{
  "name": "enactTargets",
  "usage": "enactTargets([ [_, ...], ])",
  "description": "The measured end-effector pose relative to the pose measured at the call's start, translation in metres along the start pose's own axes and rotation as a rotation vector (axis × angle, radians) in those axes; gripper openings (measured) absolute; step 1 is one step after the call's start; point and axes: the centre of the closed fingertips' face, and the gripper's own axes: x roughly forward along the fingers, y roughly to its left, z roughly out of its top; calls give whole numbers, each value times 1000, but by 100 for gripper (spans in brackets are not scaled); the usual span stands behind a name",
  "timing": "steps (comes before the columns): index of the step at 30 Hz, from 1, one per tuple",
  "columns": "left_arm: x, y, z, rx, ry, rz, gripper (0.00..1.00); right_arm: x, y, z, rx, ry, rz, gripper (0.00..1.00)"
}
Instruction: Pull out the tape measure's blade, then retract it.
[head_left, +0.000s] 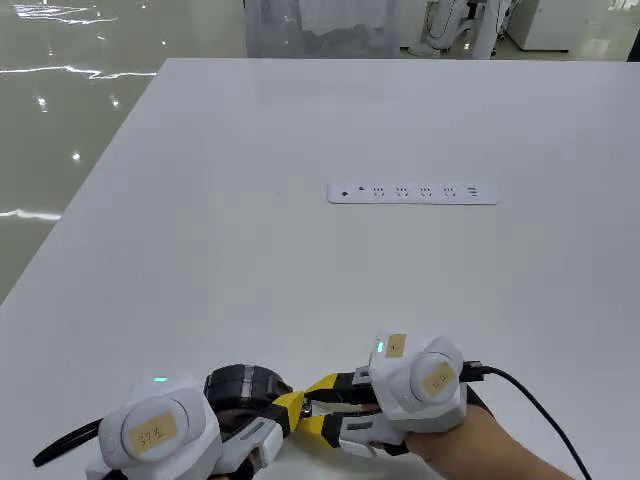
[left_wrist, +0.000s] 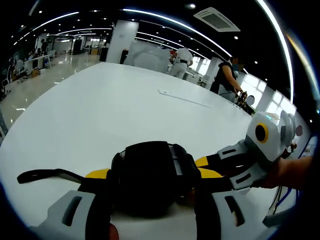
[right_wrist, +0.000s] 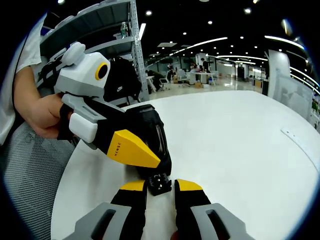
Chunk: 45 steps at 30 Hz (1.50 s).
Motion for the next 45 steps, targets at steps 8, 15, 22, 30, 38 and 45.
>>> enactTargets([
  [8,-5,0,2,25,0,-27,68,-13,0,0,28,0,-24,25],
  [15,-10,-3,5,67,6,-71,67,-25,5,-1,47,5,-51,34],
  [22,-20,-5,8,93,-3,-103,73,-39,7,-1,84,-18,-87,45],
  [30,-32,-7,12,125,-14,-152,75,-56,5,-16,129,-1,-136,58],
  [38,-43,-8,13,156,-25,-212,81,-80,6,-23,143,-9,-184,65],
  [45,-56,-9,8,213,-10,-260,85,-100,12,-26,148,-18,-208,67],
])
